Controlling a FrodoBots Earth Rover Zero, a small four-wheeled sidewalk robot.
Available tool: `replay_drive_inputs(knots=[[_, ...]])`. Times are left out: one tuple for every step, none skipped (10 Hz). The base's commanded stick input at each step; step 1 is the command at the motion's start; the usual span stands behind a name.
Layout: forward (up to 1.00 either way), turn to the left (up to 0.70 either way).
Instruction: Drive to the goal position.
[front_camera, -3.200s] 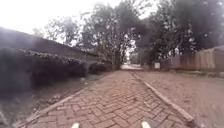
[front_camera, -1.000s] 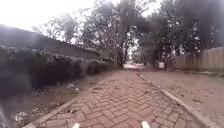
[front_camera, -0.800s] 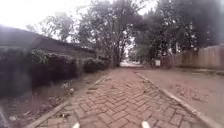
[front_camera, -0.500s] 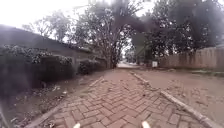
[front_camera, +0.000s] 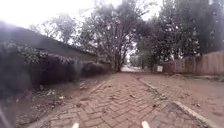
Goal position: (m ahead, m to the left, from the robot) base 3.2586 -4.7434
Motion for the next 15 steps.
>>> replay_drive_inputs(knots=[[0.7,-0.1],[0.7,0.0],[0.7,0.0],[0.7,0.0],[0.7,0.0],[0.7,0.0],[0.7,0.0],[0.7,0.0],[0.7,0.0],[0.7,0.0],[0.7,0.08],[0.7,-0.12],[0.7,-0.32],[0.7,-0.33],[0.7,-0.34]])
